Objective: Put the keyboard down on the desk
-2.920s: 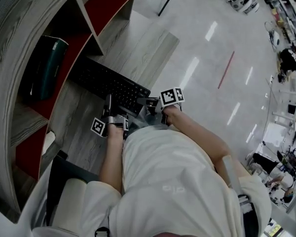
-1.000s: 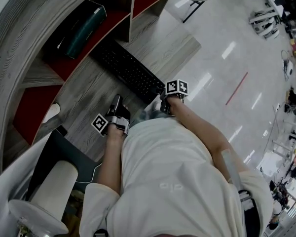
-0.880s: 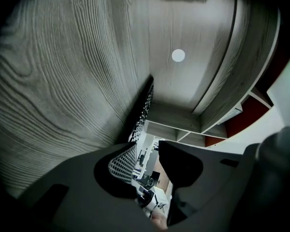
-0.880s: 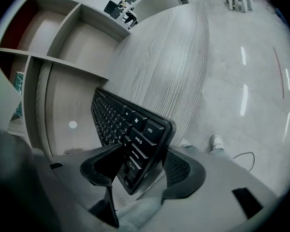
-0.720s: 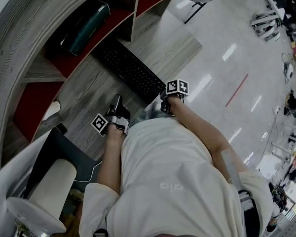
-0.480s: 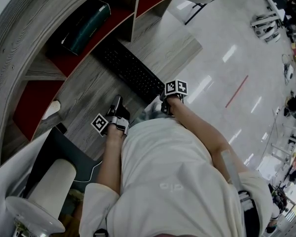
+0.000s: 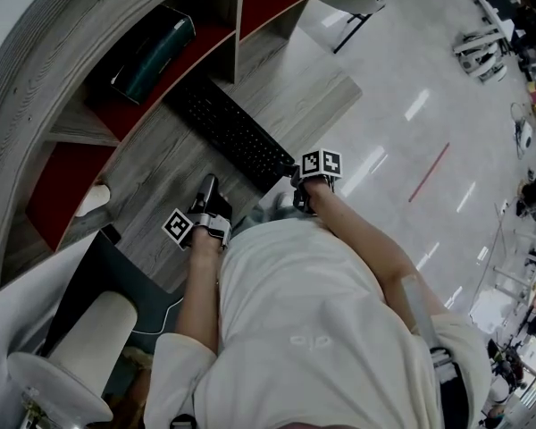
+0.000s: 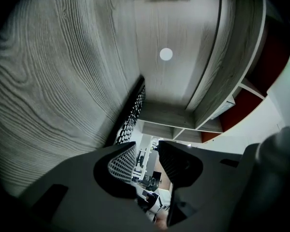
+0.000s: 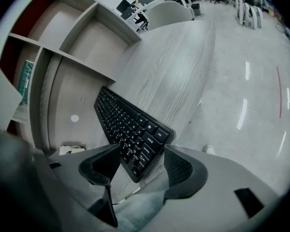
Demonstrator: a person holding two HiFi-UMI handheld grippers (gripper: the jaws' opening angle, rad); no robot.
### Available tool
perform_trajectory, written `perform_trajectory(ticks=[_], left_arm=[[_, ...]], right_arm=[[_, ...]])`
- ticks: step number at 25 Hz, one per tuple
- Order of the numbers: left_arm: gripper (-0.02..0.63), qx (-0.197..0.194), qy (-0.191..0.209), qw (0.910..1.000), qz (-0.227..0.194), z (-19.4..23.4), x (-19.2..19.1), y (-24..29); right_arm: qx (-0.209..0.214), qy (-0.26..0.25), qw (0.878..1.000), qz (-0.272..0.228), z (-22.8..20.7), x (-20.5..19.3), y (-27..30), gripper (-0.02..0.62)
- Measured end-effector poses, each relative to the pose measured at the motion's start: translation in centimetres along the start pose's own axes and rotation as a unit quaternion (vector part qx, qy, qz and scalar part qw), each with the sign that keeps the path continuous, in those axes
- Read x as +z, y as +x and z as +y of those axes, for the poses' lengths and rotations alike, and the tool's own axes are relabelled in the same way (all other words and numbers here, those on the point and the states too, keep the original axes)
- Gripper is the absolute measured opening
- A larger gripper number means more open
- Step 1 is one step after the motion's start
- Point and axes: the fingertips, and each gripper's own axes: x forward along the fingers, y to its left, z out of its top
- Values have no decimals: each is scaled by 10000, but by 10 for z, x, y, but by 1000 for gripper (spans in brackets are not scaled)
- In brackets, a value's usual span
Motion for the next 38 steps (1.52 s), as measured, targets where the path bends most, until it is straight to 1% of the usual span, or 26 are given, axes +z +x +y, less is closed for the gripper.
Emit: perform_trajectory(ticks=[2,5,7,9,11,14,15,16,17,18,20,23,27,32,38], left_arm=[[153,-41,80,10000,-15,-6,-1,1],[150,-132,295,9995,-46,-23,-2,5],[147,-181,585,9981,-26,-37,-3,7],[132,-154,1022,9946,31,-50,-3,8],[107,-98,1527,9882,109,-65,-6,9],[33,-1,2298,9731,153,-93,-10,7],[17,100,2513,9678,131,-99,-10,3],[17,182,2737,9616,113,-105,-10,0],[17,152,3000,9538,109,-114,-12,-2],[17,39,3311,9435,113,-126,-15,-2],[17,-126,3923,9197,113,-151,-21,-4],[17,-223,4571,8891,105,-182,-33,-9],[17,-246,5144,8572,60,-212,-43,-17],[17,-270,5838,8114,-73,-243,-55,-26],[17,-343,6481,7603,-253,-270,-71,-32]], right_arm=[[84,-156,9998,-69,9,5,-6,299],[285,-577,9977,-231,31,16,-17,254],[449,-936,9940,-353,49,22,-27,213],[624,-1293,9886,-464,69,26,-38,168],[794,-1640,9816,-573,88,30,-48,124],[1109,-2147,9675,-743,119,38,-65,72],[1241,-2301,9620,-791,131,39,-71,57],[1376,-2462,9557,-842,143,40,-78,49],[1500,-2638,9486,-900,154,41,-85,46],[1604,-2823,9409,-964,165,43,-93,44],[1749,-3199,9244,-1119,185,46,-109,40],[1921,-3669,8990,-1424,211,53,-133,40],[2150,-4050,8716,-1737,236,57,-161,38],[2216,-4674,8322,-1996,259,52,-190,38],[2252,-5270,7855,-2338,275,46,-222,38]])
